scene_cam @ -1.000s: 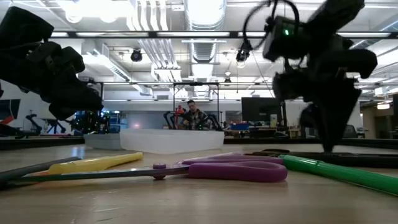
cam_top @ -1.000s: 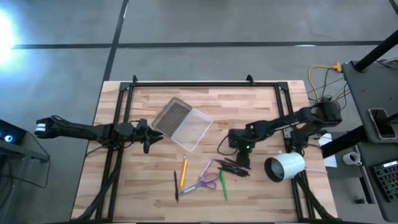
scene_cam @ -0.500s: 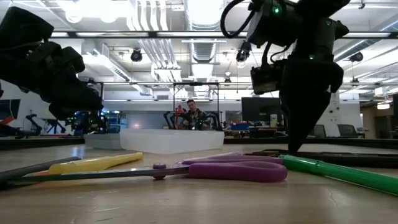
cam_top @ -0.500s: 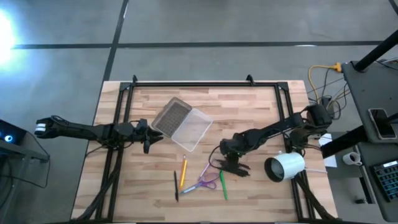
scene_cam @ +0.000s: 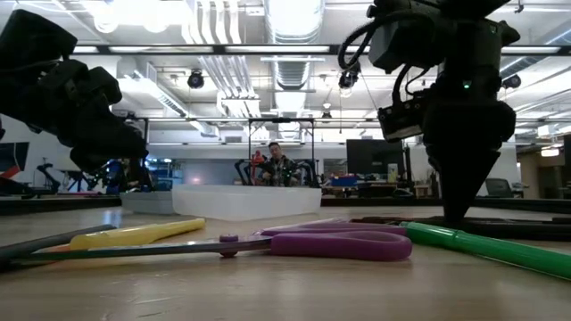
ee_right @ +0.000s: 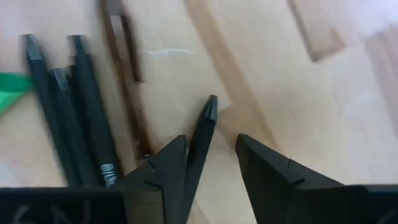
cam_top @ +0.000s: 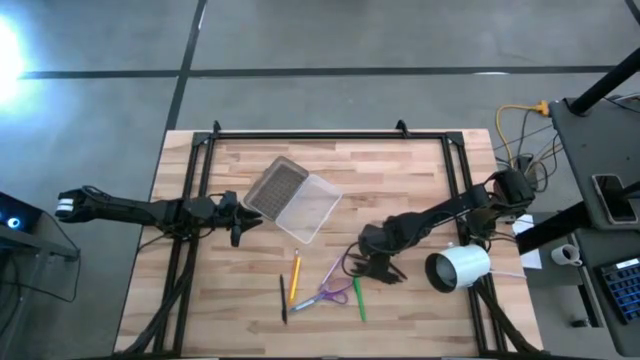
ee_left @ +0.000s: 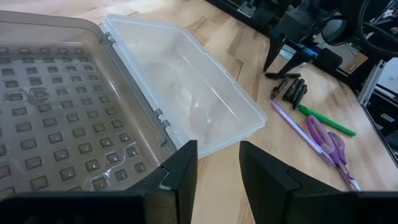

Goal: Pick & place school supplies into a supply box
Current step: Put the black pen into the black supply box

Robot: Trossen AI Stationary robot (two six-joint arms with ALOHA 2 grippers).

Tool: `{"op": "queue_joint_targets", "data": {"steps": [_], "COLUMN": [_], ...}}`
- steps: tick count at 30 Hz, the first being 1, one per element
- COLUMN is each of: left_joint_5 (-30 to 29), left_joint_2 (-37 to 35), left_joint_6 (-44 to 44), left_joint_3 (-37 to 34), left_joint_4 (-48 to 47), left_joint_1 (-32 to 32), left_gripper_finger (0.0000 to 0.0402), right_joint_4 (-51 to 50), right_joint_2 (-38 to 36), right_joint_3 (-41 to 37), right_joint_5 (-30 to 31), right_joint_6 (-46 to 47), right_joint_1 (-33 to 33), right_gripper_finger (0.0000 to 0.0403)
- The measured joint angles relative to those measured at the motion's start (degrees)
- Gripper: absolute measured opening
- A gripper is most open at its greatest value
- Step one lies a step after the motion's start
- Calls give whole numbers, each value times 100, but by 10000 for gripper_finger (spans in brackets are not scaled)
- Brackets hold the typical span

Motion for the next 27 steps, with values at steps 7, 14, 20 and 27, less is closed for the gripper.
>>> {"op": "queue_joint_targets", "data": {"steps": [7, 14, 20, 27], "left_joint_5": [0, 0, 0, -13], "left_joint_2": [0, 0, 0, 0], "left_joint_6": [0, 0, 0, 48], "left_joint_3": [0, 0, 0, 0], "left_joint_4": [-2, -2, -1, 13], "left_joint_1": [-1, -1, -1, 1], "left_gripper_finger": [104, 104, 104, 104], "right_joint_4": [-87, 2, 160, 1858], "right_joint_2": [198, 40, -460, -306], "right_joint_3": [2, 342, 1166, 1486], "right_joint_5": [330, 667, 924, 656], "right_joint_6": [559, 679, 443, 2795], "right_joint_1": [-27, -395, -1098, -2325], "right_gripper_finger": [66, 17, 15, 14]}}
